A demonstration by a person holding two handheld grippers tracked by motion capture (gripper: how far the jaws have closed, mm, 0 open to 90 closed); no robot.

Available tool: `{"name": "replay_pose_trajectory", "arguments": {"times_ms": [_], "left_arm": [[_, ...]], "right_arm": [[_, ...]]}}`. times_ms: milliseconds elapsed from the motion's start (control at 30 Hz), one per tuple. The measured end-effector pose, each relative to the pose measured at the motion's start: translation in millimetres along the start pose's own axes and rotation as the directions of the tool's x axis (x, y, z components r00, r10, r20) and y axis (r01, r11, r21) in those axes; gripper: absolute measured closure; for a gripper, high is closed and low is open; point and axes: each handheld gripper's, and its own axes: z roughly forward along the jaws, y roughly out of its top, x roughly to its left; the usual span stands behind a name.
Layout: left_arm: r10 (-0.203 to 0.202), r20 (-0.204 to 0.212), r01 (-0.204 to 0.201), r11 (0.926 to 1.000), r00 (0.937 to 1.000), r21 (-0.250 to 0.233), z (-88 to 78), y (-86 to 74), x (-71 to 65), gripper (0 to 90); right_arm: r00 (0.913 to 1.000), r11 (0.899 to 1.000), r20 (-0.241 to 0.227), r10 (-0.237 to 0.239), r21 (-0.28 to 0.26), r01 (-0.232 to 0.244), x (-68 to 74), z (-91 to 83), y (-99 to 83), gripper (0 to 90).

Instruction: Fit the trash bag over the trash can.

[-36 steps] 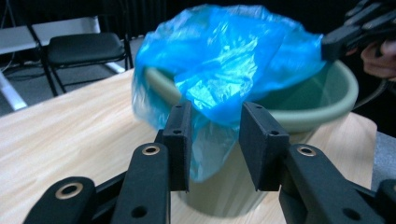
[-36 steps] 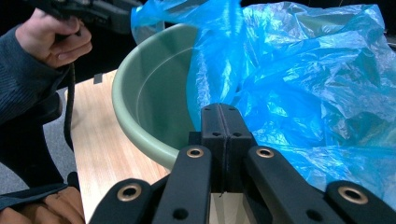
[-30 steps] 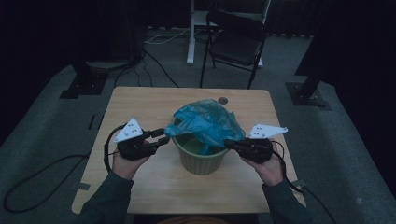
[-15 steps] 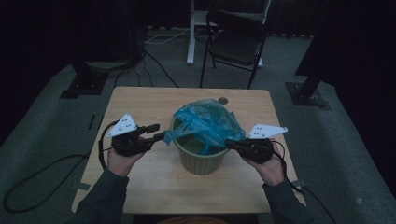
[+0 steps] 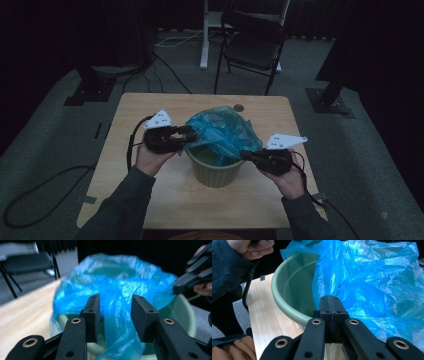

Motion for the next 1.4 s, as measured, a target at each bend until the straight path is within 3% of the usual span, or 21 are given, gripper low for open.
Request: {"name": "replay_pose_trajectory", "arguments": {"times_ms": [33,100,200,400,467,500,833,1067,1100,1200,1233,1333,1400], "left_arm": [[0.0,-0.002,0.0,0.9999,1.0,0.016,3.4,-0.8,0.2,62.2],[0.008,0.0,-0.008,0.9994,1.0,0.034,6.7,-3.9,-0.5,75.2],[0.007,-0.002,-0.007,0.9996,1.0,0.028,3.7,-7.9,-2.2,89.1],[-0.003,-0.035,0.002,0.9999,0.9994,-0.015,-20.2,-27.0,-12.7,90.0],[-0.003,-0.035,0.002,0.9999,0.9994,-0.015,-20.2,-27.0,-12.7,90.0],[-0.022,-0.043,0.02,0.9994,0.9988,-0.028,-31.7,-41.9,-17.4,90.0],[-0.047,-0.035,0.047,0.9989,0.9983,0.0,-33.0,-66.1,-25.5,90.0],[-0.068,-0.044,0.07,0.9968,0.9967,0.038,-26.7,-79.4,-21.4,90.0],[-0.069,-0.045,0.071,0.9965,0.9966,0.043,-26.0,-80.1,-20.5,90.0],[-0.072,-0.047,0.075,0.9959,0.9963,0.051,-22.9,-82.2,-18.9,90.0],[-0.072,-0.047,0.075,0.9959,0.9963,0.051,-22.9,-82.2,-18.9,90.0],[-0.078,-0.042,0.081,0.9948,0.9961,0.063,-18.1,-85.1,-18.7,89.9],[-0.08,-0.037,0.082,0.9941,0.9961,0.07,-14.5,-86.9,-18.7,89.9]], "right_arm": [[1.0,1.0,-0.002,-0.002,0.001,0.002,0.4,-0.1,0.2,90.0],[1.0,1.0,-0.003,-0.008,0.001,0.008,1.2,-0.6,0.3,90.0],[1.0,1.0,-0.005,-0.007,0.0,0.007,2.4,-2.0,0.2,90.0],[0.9992,1.0,-0.04,-0.005,0.0,0.005,6.9,-9.0,-1.1,90.0],[0.9991,1.0,-0.041,-0.008,0.003,0.009,8.7,-9.6,-1.8,90.0],[0.9986,0.999,-0.05,-0.019,0.025,0.02,14.2,-9.8,-5.2,90.0],[0.9954,0.998,-0.09,-0.034,0.058,0.039,21.1,-4.6,-10.3,86.3],[0.9982,1.0,-0.056,-0.023,-0.006,0.023,13.1,-16.5,-4.6,74.7],[1.0,0.999,0.001,0.01,-0.044,-0.01,3.5,-23.0,-1.5,71.4],[0.9956,0.996,0.065,0.068,-0.069,-0.064,-11.4,-26.1,-1.7,68.4],[0.9956,0.996,0.065,0.068,-0.069,-0.064,-11.4,-26.1,-1.7,68.4],[0.988,0.991,0.09,0.125,-0.059,-0.12,-25.0,-22.4,-5.8,65.7],[0.9884,0.991,0.075,0.132,-0.044,-0.129,-27.9,-20.0,-9.0,70.2]]}}
